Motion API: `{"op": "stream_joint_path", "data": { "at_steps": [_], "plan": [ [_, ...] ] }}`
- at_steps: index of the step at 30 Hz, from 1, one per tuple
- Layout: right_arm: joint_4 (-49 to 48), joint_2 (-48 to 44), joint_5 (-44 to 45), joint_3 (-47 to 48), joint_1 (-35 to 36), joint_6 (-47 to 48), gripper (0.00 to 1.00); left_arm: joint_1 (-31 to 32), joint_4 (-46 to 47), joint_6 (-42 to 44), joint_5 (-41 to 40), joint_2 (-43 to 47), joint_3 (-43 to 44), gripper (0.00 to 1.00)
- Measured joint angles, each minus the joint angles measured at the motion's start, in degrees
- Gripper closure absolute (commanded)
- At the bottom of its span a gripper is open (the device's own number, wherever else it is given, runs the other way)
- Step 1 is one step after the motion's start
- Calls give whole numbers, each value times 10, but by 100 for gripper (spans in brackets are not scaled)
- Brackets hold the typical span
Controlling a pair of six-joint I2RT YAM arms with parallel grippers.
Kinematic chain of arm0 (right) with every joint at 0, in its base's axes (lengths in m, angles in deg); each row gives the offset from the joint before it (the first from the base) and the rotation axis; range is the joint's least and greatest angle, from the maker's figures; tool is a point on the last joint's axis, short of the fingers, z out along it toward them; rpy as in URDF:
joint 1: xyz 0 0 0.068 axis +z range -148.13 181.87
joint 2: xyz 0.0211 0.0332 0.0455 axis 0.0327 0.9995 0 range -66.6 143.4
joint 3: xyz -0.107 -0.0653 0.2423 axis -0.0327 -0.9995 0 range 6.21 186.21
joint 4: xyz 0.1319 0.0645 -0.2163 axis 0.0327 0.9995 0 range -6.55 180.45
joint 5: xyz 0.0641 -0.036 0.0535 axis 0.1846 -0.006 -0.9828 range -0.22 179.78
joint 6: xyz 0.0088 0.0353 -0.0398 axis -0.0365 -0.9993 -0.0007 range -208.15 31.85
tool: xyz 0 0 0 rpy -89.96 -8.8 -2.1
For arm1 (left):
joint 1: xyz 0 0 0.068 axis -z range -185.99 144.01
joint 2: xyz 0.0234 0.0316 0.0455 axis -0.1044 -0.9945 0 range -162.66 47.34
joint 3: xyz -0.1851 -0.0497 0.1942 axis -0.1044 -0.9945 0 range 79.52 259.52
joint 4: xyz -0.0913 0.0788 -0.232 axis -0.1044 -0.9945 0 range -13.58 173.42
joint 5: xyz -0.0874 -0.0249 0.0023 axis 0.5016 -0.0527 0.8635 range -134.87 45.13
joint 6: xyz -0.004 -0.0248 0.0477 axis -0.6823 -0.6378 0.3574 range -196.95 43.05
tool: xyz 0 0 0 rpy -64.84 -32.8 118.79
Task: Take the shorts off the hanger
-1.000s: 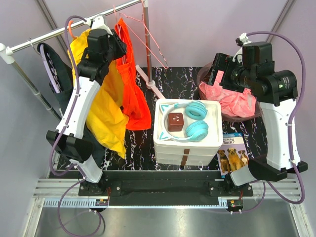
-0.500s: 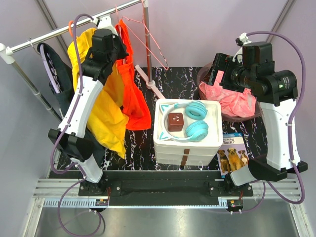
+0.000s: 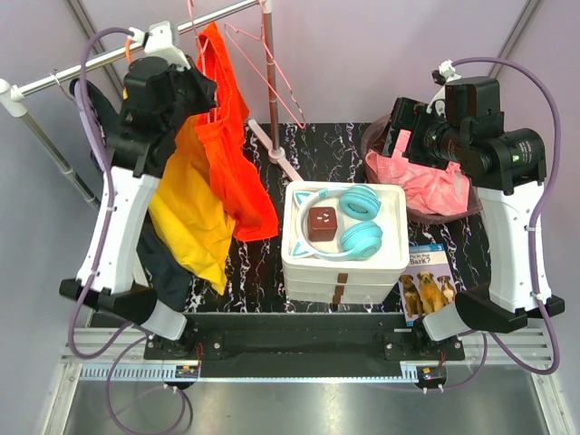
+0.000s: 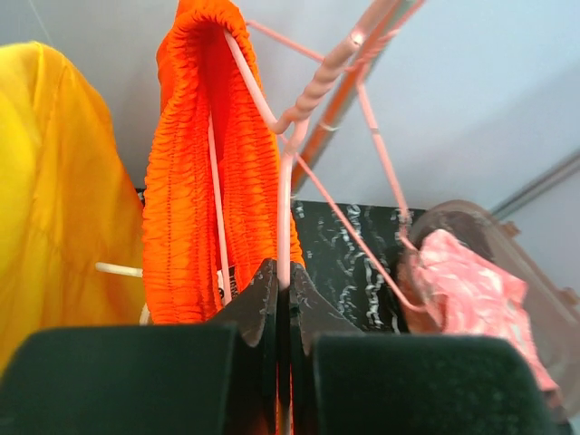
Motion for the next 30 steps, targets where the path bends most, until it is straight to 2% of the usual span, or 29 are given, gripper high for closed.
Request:
{"op": "stream_joint_path", "data": {
  "at_steps": [6,16,23,30],
  "plan": [
    [0,2,-21,2,0,7,0,0,-3,-8,52,92,-44,100],
    [-11,2,-131,-16,0,5,0,0,-12,3,171,199,-163,100],
    [-134,-34,-222,-130,10,-23,1,0,-14,34,272,229,-212,100],
    [-251,-10,-244,-122,82,-68,0,-3,-16,48,355,242,-217,100]
  ]
}}
